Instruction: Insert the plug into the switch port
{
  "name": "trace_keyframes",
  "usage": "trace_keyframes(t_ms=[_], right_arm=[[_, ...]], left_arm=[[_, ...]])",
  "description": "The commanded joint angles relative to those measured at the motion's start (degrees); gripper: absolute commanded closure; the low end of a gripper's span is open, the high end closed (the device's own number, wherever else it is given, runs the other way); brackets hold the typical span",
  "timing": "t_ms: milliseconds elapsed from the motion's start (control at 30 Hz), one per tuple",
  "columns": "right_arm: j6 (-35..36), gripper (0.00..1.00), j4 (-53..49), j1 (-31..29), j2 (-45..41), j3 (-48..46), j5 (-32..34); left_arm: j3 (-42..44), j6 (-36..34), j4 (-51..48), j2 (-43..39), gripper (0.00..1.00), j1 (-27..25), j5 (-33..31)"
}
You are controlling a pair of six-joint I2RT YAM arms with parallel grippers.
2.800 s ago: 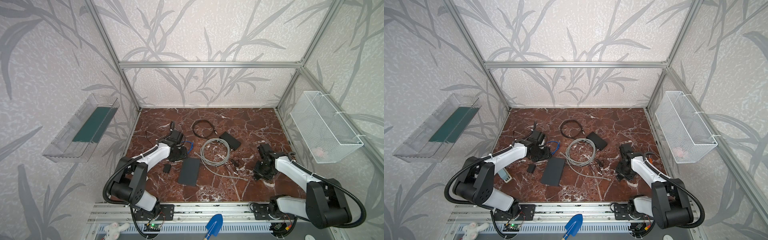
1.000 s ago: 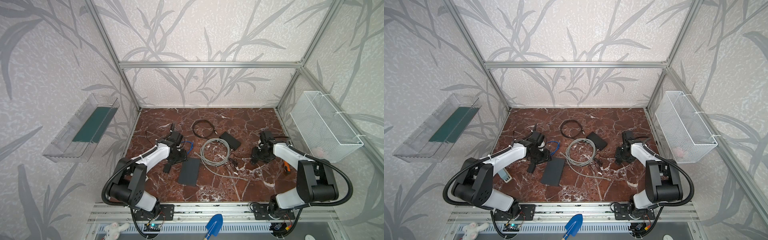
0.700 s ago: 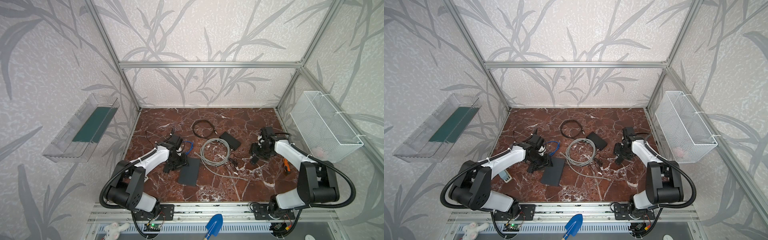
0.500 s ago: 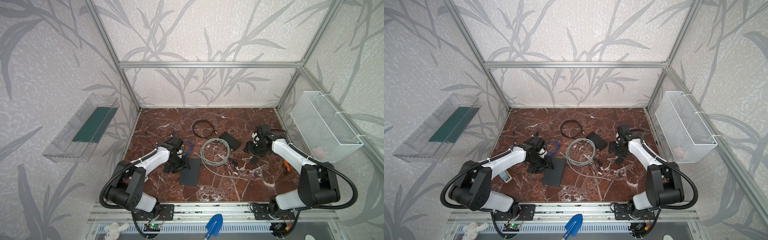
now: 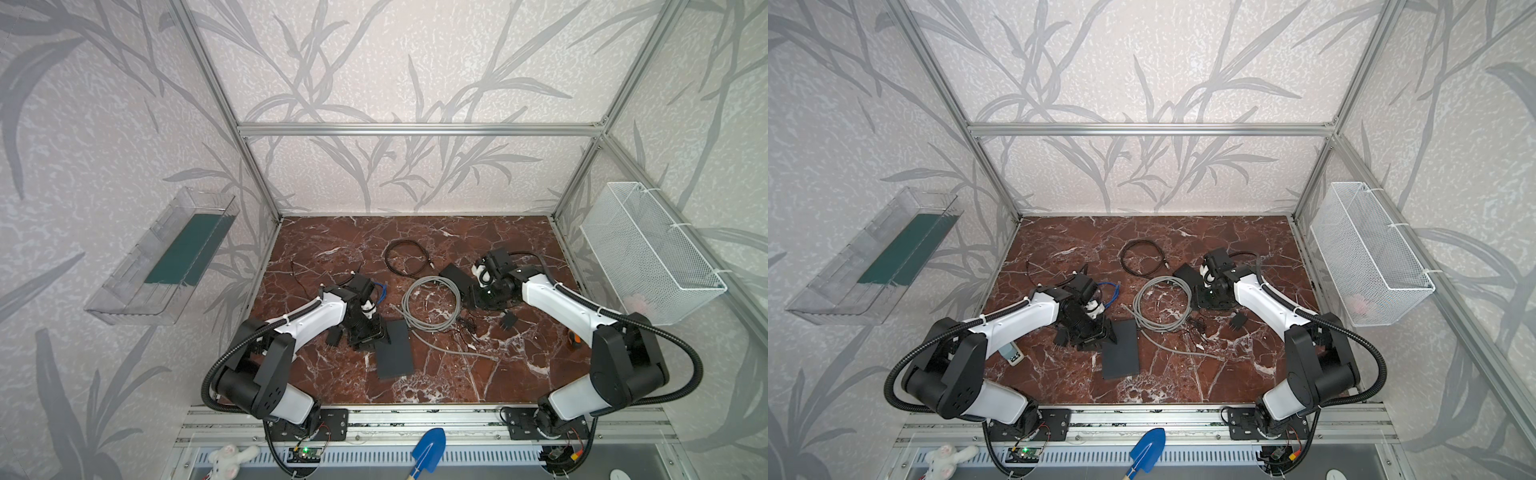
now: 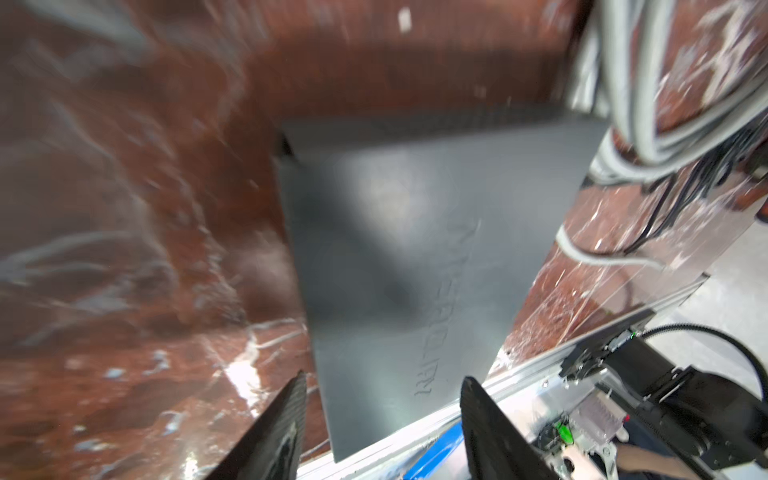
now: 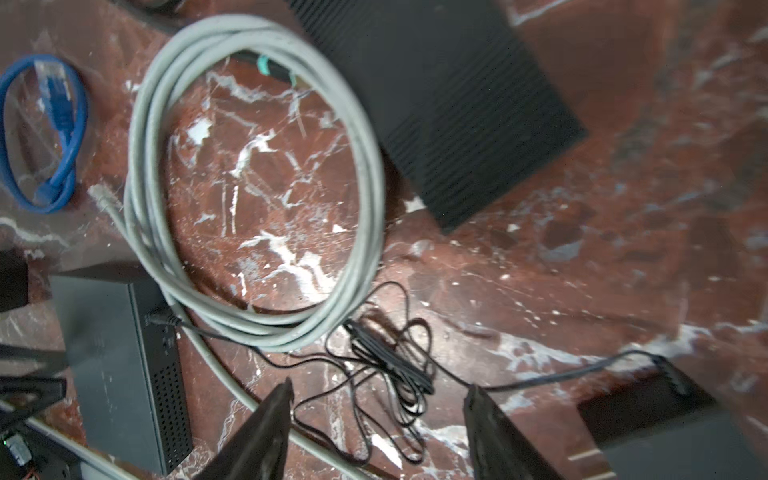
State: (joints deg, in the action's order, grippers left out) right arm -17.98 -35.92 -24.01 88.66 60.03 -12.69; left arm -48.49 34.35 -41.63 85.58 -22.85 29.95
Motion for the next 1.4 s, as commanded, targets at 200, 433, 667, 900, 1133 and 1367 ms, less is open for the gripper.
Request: trace_keyframes(t_ms=[200, 433, 667, 900, 1133, 1367], right_arm=[[8.59, 0.38, 6.99, -10.99, 6.07, 7.83, -4.51], [9.84, 0.36, 9.65, -16.63, 16.59, 14.59, -0.54], [8.96, 0.34, 9.15, -18.8, 25.63, 21.19, 1.32], [8.12, 0.34, 6.84, -20.85, 30.75, 24.21, 4.0], [7.68, 0.45, 7.12, -21.78, 33.24, 23.8, 6.91], [6.76, 0.46, 7.55, -21.13, 31.84, 25.13, 6.82]], left_arm=[[-8.22, -2.49, 0.4, -0.02, 0.4, 6.33, -10.5], [-9.4, 0.57, 3.86, 0.99, 0.4, 8.68, -15.17], [-7.08, 0.65, 3.96, -0.44, 0.4, 10.28, -16.46], [-6.31, 0.35, 2.37, -2.41, 0.4, 11.28, -18.42], [-8.09, -1.82, -1.01, -3.75, 0.4, 13.09, -24.2], [-11.29, -9.89, 2.89, 1.2, 0.41, 12.11, -22.9]])
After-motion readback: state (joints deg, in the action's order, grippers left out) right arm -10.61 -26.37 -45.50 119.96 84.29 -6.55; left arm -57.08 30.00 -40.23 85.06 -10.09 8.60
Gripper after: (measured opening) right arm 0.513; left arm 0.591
